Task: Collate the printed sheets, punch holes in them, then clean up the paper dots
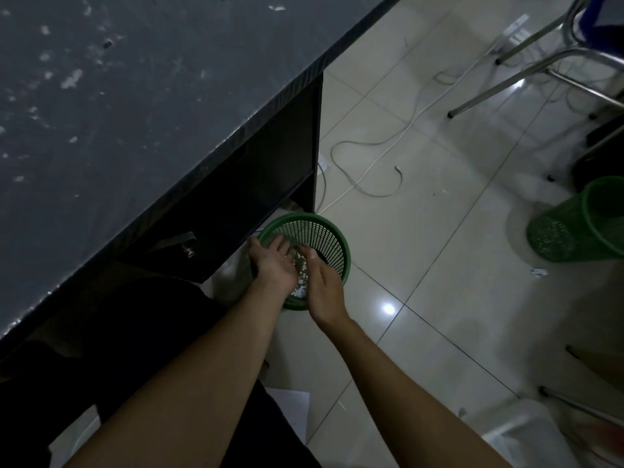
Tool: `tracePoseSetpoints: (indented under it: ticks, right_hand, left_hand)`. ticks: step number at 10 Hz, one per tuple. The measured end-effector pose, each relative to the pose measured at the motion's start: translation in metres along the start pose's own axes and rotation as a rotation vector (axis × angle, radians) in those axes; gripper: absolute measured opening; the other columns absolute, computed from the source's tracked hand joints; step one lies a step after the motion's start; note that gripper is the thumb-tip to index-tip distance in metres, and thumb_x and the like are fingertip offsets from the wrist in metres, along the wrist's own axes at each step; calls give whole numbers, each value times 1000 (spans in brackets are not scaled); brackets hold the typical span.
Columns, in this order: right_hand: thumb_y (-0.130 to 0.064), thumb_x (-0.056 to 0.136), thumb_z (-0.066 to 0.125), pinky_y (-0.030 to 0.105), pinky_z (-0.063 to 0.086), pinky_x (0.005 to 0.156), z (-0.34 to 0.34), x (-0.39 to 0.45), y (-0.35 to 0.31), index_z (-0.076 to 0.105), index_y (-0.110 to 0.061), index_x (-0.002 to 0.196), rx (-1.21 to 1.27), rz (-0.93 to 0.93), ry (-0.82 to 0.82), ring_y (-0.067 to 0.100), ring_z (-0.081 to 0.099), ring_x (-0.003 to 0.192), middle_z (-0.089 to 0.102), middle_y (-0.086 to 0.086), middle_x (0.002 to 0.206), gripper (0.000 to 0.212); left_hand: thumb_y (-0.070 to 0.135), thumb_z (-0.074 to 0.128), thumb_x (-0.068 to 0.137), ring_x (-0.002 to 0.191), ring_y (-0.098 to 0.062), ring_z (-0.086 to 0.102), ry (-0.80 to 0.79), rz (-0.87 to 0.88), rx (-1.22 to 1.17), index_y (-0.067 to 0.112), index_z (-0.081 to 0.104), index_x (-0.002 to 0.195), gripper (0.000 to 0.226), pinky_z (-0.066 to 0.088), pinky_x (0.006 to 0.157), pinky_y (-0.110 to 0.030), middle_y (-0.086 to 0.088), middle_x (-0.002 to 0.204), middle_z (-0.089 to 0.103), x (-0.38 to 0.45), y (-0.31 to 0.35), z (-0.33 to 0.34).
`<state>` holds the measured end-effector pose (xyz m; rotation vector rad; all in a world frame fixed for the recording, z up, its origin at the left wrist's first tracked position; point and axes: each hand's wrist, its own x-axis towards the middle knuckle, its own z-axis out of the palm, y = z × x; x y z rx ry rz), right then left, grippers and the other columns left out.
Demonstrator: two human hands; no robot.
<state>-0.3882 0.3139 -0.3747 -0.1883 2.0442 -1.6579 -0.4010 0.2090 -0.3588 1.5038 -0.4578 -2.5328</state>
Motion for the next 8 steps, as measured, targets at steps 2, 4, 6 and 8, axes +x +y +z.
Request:
tracePoseSetpoints:
  ticks: [2, 4, 6, 8]
  right_hand:
    - [-49, 106, 23, 37, 37, 113, 13, -5, 5, 55, -22, 139, -107, -113, -126, 8, 45, 135, 54, -2, 144, 54]
    - [-52, 105, 19, 40, 31, 117, 12, 0, 2, 50, -21, 143, -134, -50, -91, 11, 37, 142, 48, 0, 149, 58]
    - [-54, 104, 14, 34, 23, 120, 12, 0, 5, 49, -26, 143, -230, -75, -165, 12, 25, 148, 44, -2, 152, 60]
    - [-60, 101, 18, 15, 24, 114, 11, 10, 4, 50, -17, 141, -150, -65, -43, -7, 30, 137, 42, -2, 152, 67]
  left_hand:
    - [69, 14, 97, 145, -36, 29, -6, 1, 80, 13, 36, 152, 81, 18, 118, -54, -14, 157, 34, 1, 4, 0]
    - [72, 14, 95, 144, -39, 30, -54, -23, 84, 15, 34, 153, 84, 21, 117, -54, -17, 157, 32, 2, 8, -5]
    - [81, 14, 89, 146, -40, 24, -84, -57, 82, 20, 33, 154, 91, 16, 117, -57, -13, 159, 29, 2, 11, -7]
    - [85, 15, 84, 148, -38, 22, -164, -80, 62, 24, 31, 155, 95, 14, 118, -59, -8, 161, 27, 3, 13, -11]
